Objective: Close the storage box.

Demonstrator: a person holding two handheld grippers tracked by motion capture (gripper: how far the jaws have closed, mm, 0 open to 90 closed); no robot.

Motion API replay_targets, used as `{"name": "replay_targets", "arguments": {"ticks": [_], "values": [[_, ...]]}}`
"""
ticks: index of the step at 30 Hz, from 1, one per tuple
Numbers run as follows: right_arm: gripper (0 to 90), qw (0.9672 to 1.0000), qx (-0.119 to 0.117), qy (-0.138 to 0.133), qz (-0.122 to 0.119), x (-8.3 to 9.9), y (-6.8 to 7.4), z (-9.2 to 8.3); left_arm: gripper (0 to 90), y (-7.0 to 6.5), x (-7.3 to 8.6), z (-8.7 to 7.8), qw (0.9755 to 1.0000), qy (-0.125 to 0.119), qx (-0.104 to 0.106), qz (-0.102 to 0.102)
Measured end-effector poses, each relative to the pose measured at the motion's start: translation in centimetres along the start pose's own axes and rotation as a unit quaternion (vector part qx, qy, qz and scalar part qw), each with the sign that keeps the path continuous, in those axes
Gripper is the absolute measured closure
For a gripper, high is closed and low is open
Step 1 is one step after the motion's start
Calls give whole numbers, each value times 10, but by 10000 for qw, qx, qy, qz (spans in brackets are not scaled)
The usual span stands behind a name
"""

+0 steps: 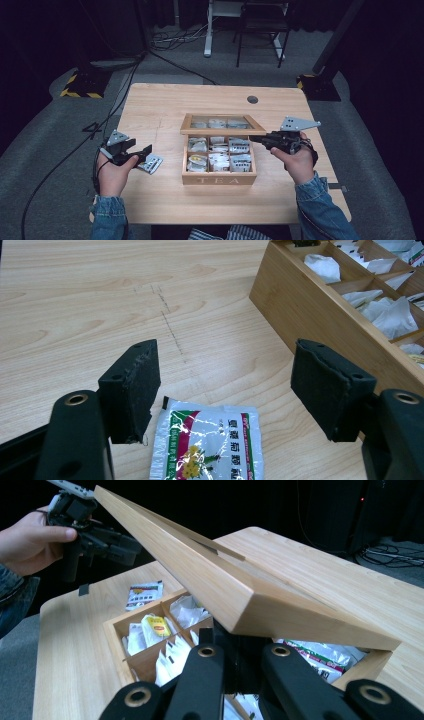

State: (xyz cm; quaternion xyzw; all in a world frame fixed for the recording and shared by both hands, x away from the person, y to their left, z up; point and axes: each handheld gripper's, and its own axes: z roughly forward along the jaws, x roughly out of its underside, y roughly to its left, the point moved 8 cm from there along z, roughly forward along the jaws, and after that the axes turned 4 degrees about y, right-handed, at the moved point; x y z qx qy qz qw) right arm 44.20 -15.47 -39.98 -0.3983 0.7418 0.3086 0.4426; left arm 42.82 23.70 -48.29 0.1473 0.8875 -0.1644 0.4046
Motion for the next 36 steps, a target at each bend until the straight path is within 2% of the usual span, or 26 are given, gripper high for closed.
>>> {"name": "replay_targets", "arguments": {"ticks": [17, 36], "values": [[900, 9990, -68, 452, -2, 14, 8, -9, 288, 9, 4, -8, 9999, -26, -79, -76], [899, 9951, -128, 978, 23, 44, 20, -12, 287, 12, 9, -6, 9999, 66, -61, -114]]}}
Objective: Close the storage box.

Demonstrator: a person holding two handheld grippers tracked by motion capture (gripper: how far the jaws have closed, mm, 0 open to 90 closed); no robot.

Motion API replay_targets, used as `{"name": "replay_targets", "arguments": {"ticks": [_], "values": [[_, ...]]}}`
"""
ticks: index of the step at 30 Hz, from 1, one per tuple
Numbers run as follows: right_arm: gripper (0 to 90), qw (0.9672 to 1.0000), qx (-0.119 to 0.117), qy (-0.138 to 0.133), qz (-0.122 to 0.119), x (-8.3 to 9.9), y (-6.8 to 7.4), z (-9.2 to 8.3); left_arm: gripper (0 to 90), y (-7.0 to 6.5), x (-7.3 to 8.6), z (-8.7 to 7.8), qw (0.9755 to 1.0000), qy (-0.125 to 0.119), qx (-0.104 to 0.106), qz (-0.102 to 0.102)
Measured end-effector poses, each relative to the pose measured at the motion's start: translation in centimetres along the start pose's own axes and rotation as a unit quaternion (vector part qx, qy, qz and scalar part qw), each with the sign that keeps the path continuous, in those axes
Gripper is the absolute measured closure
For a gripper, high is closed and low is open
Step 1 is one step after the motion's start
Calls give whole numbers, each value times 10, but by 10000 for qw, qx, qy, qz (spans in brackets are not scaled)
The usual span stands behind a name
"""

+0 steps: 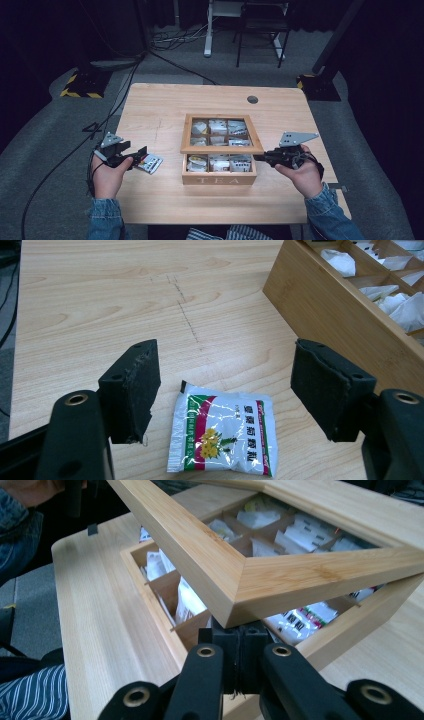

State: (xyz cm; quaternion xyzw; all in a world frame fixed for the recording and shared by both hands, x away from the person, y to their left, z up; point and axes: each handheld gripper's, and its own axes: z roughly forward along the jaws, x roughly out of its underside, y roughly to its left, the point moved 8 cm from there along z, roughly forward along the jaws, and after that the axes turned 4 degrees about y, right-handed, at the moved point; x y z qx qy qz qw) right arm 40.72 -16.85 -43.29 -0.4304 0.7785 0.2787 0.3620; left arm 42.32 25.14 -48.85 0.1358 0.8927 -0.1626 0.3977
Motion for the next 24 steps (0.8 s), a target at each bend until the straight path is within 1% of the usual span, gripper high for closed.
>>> {"name": "replay_targets", "arguments": {"ticks": [7, 12, 18, 24], "values": [[894, 9999, -36, 154, -37, 11, 5, 3, 287, 0, 1, 2, 10000, 28, 18, -10], [894, 9996, 8, 261, -76, 16, 8, 3, 288, 0, 1, 3, 10000, 23, 10, -21], [893, 9992, 29, 385, -91, 24, 10, 5, 287, 1, 2, 3, 10000, 28, -1, -19], [894, 9988, 10, 484, -60, 32, 12, 8, 288, -2, 1, 5, 10000, 49, 30, -4]]}}
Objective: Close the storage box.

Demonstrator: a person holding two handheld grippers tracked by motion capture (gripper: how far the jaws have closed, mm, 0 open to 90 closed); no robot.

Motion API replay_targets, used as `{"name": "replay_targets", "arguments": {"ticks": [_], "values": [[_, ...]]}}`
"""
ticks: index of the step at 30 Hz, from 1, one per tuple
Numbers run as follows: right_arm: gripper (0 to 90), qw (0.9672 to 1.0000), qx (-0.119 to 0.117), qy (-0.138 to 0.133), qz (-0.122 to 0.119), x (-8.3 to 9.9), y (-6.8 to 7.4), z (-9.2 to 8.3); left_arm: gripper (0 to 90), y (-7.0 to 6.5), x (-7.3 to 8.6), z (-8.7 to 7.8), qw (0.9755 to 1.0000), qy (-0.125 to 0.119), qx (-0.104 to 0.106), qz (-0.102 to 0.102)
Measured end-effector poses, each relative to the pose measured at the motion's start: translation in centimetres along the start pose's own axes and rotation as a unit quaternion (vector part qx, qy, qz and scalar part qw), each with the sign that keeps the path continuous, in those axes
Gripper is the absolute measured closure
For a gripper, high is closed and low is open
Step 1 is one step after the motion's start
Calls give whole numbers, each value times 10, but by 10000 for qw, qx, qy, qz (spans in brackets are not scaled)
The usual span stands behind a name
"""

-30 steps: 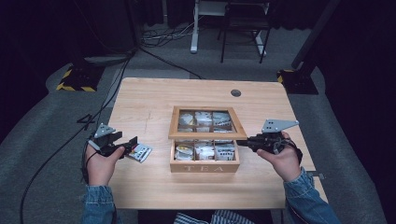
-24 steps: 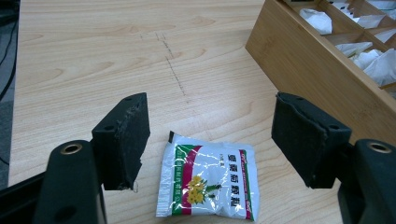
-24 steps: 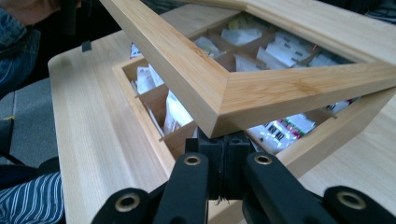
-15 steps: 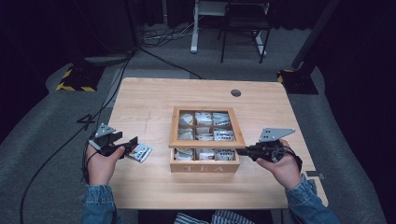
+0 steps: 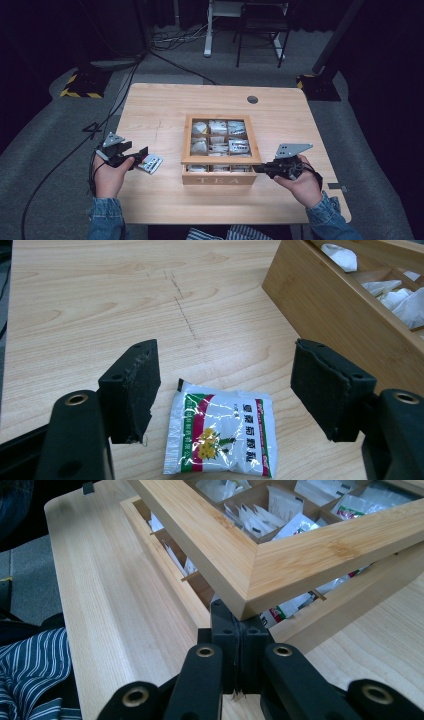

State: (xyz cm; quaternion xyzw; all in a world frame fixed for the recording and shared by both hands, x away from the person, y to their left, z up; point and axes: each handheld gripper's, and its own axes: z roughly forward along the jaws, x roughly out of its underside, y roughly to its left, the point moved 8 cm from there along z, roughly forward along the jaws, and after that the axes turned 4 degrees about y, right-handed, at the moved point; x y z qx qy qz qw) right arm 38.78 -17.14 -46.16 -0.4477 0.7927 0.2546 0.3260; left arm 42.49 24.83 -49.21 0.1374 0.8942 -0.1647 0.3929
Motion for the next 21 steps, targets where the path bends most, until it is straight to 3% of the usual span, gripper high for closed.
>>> {"name": "replay_targets", "arguments": {"ticks": [21], "values": [[894, 9999, 10, 168, -11, 10, 4, 1, 287, 3, 3, 2, 10000, 50, 3, -33]]}}
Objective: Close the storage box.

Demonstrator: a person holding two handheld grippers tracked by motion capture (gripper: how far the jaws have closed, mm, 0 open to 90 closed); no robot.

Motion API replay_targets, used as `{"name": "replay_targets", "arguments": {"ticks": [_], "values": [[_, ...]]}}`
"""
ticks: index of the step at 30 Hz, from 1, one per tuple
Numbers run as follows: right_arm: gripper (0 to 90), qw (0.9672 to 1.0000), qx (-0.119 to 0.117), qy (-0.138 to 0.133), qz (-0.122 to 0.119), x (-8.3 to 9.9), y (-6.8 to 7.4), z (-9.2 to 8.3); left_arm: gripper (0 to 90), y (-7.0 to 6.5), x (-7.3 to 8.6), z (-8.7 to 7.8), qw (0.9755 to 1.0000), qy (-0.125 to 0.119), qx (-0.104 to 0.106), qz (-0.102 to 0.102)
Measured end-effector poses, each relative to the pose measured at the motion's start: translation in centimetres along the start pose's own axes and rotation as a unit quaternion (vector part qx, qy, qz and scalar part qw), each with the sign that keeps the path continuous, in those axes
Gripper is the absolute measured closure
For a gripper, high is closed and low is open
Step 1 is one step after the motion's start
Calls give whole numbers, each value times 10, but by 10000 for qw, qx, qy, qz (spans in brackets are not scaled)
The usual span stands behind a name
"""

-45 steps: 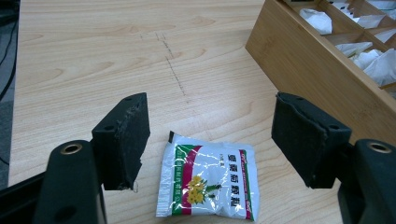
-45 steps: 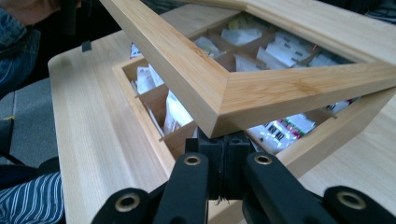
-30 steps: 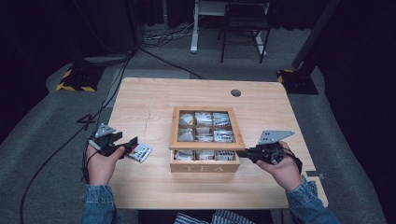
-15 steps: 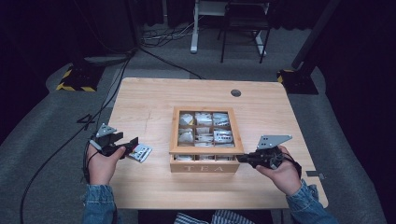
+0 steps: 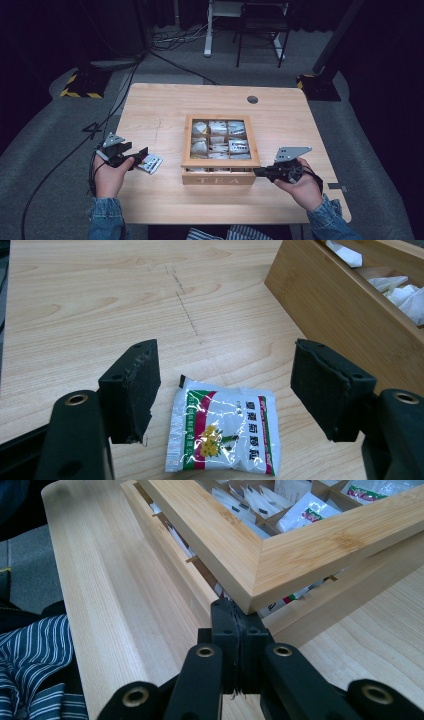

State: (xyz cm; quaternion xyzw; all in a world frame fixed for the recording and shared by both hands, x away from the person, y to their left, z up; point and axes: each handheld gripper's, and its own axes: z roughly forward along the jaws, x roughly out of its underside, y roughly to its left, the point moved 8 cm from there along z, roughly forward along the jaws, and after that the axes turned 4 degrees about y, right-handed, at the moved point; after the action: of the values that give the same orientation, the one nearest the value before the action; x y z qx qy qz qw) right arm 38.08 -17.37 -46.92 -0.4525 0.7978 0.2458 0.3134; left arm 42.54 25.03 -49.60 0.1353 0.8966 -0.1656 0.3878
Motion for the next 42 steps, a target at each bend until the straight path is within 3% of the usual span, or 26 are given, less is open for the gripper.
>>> {"name": "replay_targets", "arguments": {"ticks": [24, 33, 38, 42], "values": [[876, 9995, -53, 319, -3, 12, 2, 3, 288, 2, 2, 0, 10000, 18, -20, -24], [855, 9968, -46, 796, -92, 22, -1, 4, 287, 5, 6, -4, 10000, 18, -56, -65], [855, 9963, -28, 844, -127, 20, -3, 0, 288, 7, 9, -8, 9999, 22, -106, -92], [854, 9976, 6, 680, -133, 13, -6, -7, 287, 9, 13, -12, 9998, 8, -136, -120]]}}
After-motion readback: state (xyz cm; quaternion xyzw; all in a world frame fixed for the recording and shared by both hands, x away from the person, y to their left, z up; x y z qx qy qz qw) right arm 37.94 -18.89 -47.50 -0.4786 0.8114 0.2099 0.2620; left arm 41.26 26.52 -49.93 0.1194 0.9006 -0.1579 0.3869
